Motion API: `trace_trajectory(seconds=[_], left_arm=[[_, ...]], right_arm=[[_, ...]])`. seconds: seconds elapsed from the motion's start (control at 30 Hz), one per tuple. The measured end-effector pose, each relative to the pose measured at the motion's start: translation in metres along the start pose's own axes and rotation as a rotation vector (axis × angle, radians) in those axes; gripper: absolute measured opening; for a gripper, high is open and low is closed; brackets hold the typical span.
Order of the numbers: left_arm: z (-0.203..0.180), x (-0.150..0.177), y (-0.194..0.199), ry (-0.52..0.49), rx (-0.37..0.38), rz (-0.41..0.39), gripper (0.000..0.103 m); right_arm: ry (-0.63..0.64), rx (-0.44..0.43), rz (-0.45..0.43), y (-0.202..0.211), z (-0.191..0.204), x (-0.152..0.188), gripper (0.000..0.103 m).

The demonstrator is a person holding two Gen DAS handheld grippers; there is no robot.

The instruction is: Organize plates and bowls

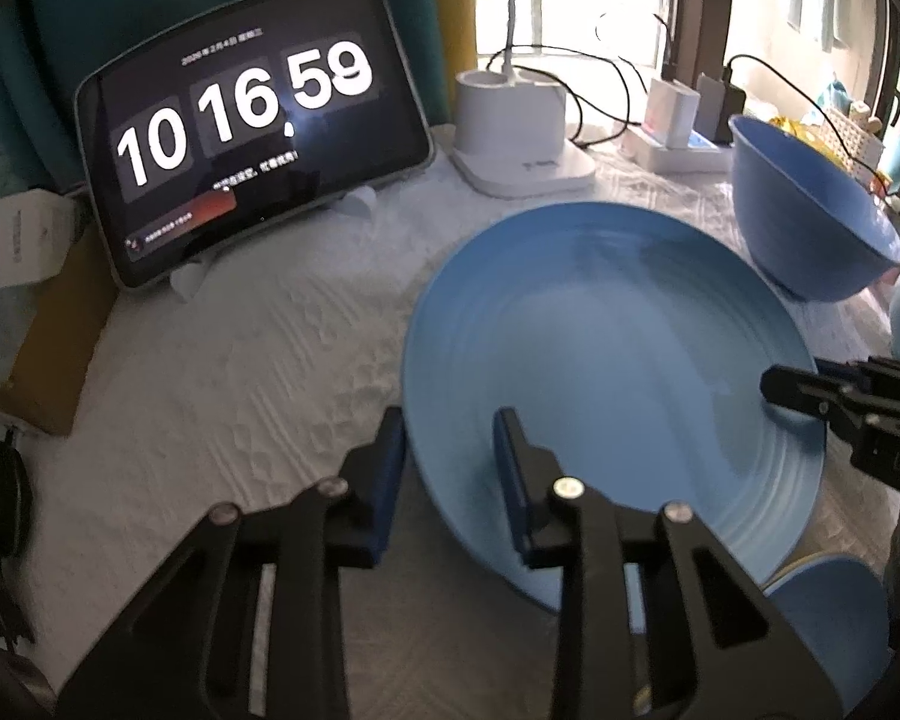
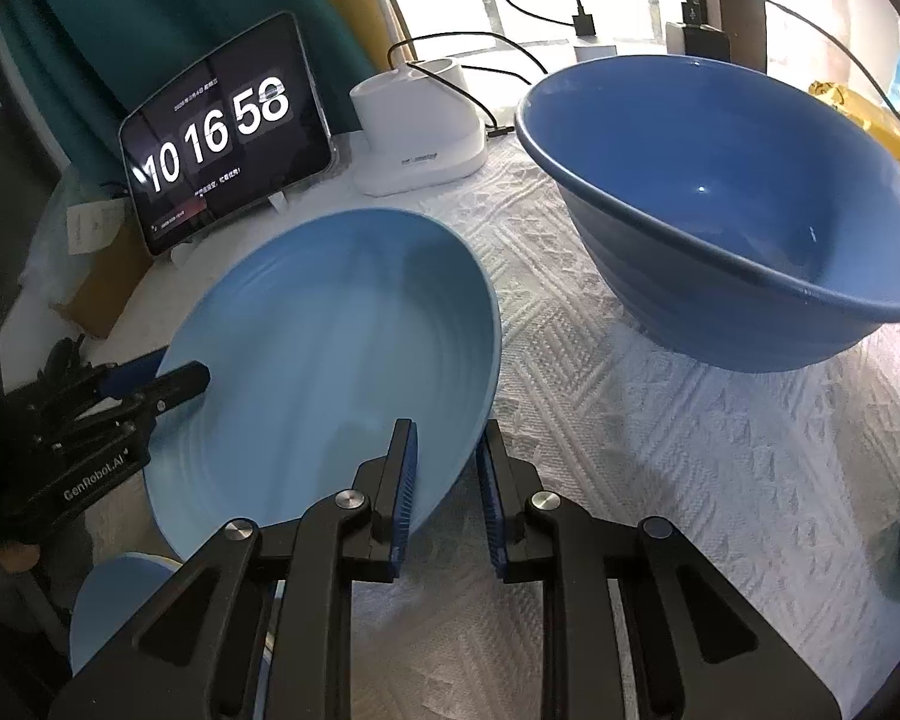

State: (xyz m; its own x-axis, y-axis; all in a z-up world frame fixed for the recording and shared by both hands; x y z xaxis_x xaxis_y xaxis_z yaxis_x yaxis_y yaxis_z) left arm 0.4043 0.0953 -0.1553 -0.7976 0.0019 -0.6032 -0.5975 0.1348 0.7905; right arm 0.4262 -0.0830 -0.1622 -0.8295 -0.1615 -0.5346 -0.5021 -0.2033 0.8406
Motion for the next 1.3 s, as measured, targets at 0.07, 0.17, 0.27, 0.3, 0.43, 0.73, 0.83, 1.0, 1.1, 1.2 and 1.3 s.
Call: trace_trajectory(seconds=[0.07, 0.17, 0.27, 0.3, 0.43, 0.73, 0.83, 1.0, 1.1, 1.2, 1.3], left_arm=[[0.0, -0.001, 0.004, -0.005, -0.004, -0.012, 0.031], [-0.002, 0.0, 0.011, -0.014, -0.008, -0.025, 0.031], [-0.003, 0.0, 0.018, -0.014, -0.006, -0.037, 0.031], [-0.003, 0.001, 0.02, -0.013, -0.007, -0.043, 0.031], [-0.004, 0.001, 0.034, -0.013, -0.015, -0.074, 0.031], [-0.011, 0.005, 0.067, -0.022, -0.021, -0.126, 0.031], [-0.014, 0.009, 0.075, -0.024, -0.019, -0.136, 0.031], [-0.019, 0.016, 0.087, -0.03, -0.013, -0.148, 0.031], [-0.023, 0.02, 0.096, -0.031, -0.01, -0.158, 0.031], [-0.026, 0.025, 0.105, -0.032, -0.009, -0.167, 0.031], [-0.028, 0.03, 0.113, -0.034, -0.009, -0.175, 0.031]], right_arm=[[0.008, 0.001, -0.008, 0.004, 0.001, -0.001, 0.022], [0.012, 0.003, -0.019, 0.009, 0.003, -0.003, 0.022], [0.014, 0.004, -0.027, 0.014, 0.004, -0.003, 0.022], [0.014, 0.005, -0.031, 0.016, 0.004, -0.003, 0.022], [0.016, 0.009, -0.054, 0.026, 0.007, -0.003, 0.022], [0.016, 0.009, -0.108, 0.057, 0.01, -0.002, 0.022], [0.015, 0.01, -0.12, 0.068, 0.011, 0.0, 0.022], [0.011, 0.015, -0.137, 0.083, 0.011, 0.007, 0.022], [0.01, 0.019, -0.148, 0.092, 0.012, 0.011, 0.022], [0.01, 0.022, -0.159, 0.1, 0.012, 0.016, 0.022], [0.012, 0.023, -0.167, 0.108, 0.015, 0.022, 0.022]])
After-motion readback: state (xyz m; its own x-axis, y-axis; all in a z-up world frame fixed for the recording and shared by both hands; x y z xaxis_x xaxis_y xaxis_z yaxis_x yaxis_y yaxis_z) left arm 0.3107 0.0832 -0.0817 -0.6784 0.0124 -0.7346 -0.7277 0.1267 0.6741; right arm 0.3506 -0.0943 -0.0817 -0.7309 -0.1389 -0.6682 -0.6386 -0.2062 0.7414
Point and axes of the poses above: each gripper's, at about its wrist camera, not at the fingertips, and y roughly against the way its jaws point, z to its left, x to its underside, the point moved 1 cm from there along -y, roughly the way its jaws point, and after that the axes turned 12 degrees about x, right-handed, at the moved point
